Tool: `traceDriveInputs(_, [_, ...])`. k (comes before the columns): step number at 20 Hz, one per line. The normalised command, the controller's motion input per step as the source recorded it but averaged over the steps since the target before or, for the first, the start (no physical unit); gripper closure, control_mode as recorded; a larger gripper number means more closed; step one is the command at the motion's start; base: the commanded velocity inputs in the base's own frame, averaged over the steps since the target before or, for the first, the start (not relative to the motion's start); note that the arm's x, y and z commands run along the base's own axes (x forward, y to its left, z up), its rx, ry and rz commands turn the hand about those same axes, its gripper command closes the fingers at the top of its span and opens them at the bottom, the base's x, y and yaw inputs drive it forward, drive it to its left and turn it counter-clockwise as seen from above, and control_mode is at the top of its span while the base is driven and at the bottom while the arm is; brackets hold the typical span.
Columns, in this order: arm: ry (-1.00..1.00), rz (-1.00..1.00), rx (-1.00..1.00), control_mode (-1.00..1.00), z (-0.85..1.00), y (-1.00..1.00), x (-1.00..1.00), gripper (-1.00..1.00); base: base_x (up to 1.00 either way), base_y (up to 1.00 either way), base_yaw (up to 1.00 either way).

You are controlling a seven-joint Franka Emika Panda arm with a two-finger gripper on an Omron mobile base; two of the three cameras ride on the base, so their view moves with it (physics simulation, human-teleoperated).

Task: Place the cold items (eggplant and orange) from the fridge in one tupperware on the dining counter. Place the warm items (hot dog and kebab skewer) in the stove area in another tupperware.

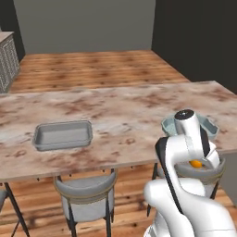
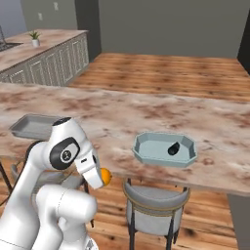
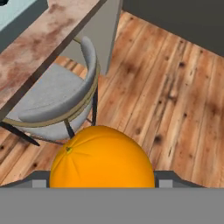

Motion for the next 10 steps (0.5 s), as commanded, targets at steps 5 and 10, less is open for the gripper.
traceDriveInputs(5, [0.00, 0.00, 0.00, 1.00, 0.00, 0.00, 0.00, 1.00, 0.50, 0.00, -0.17])
traceDriveInputs(10, [-0.03, -0.06, 0.03, -1.00, 0.15, -0.09, 0.08, 1.00, 0.25, 0.00, -0.09])
